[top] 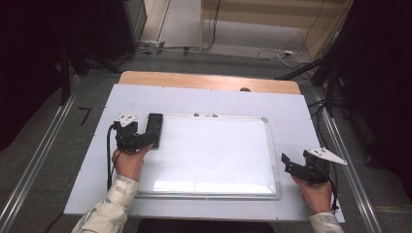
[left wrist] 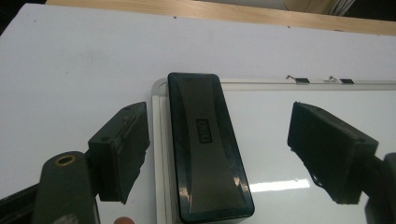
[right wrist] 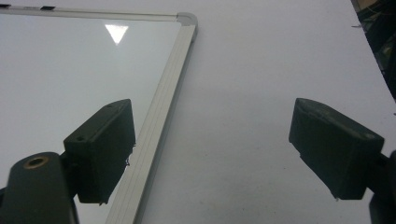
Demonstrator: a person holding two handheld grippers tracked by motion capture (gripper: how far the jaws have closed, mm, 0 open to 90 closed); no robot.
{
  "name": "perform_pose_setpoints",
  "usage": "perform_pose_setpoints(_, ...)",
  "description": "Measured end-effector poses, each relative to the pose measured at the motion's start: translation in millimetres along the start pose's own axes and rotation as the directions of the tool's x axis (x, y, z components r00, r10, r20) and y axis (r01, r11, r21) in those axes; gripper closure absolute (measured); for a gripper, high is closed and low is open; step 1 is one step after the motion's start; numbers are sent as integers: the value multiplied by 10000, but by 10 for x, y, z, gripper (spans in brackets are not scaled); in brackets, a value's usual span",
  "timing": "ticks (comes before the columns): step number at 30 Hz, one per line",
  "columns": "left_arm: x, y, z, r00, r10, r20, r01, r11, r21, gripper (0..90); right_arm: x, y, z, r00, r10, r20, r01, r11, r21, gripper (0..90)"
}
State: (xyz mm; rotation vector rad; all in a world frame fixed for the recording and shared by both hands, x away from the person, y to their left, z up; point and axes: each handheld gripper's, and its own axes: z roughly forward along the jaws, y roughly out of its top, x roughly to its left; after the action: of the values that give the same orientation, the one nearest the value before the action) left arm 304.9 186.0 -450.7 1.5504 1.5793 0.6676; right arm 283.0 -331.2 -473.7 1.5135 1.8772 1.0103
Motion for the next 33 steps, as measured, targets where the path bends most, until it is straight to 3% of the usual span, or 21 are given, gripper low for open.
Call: perform_pose_setpoints(33,-23,-43,-114,9998,146,110,-145,9998,-149,212,-4,2,-1,10000,-63,-2,63,10000,-27,132)
